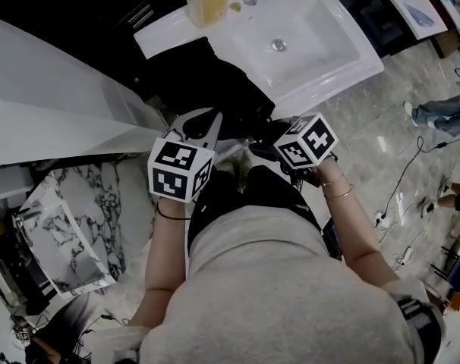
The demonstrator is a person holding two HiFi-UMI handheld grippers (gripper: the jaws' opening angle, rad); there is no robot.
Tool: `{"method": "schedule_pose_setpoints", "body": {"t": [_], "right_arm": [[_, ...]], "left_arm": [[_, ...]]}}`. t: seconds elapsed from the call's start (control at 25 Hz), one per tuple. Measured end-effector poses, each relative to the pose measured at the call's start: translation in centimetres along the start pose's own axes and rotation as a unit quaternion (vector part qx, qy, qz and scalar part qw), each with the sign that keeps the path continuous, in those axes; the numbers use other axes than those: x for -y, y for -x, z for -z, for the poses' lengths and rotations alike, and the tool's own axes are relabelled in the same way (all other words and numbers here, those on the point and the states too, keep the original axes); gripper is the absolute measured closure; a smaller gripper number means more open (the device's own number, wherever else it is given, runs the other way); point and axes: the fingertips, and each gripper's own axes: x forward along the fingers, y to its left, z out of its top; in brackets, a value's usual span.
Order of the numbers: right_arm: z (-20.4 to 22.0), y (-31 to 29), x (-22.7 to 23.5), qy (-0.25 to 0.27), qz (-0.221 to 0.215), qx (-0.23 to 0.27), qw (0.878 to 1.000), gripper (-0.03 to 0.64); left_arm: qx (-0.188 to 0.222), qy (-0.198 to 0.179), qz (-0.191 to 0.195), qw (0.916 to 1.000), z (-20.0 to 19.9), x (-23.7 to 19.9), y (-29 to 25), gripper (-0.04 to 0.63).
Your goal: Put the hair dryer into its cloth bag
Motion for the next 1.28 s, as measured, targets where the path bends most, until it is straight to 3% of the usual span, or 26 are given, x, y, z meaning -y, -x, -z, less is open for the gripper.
{"method": "schedule_pose_setpoints", "body": {"t": [0.44,0.8,1.28], "right_arm": [[-1.7,-1.9,1.1,-0.025,0.053,-0.034,0.998,0.372],[-2.1,-2.7,1.3,0.01,0.094,-0.048,0.994,0.371],[-2.6,-2.1,0.9,-0.051,0.088,0.041,0.994,0.363]], "left_arm": [[-0.038,0.005,-0.002,0.9993,3.0,0.2,-0.4,0.58],[-0.073,0.015,-0.004,0.9972,5.7,-0.5,-0.8,0.58],[-0.082,0.012,0.011,0.9965,6.4,0.4,-1.0,0.58]]}}
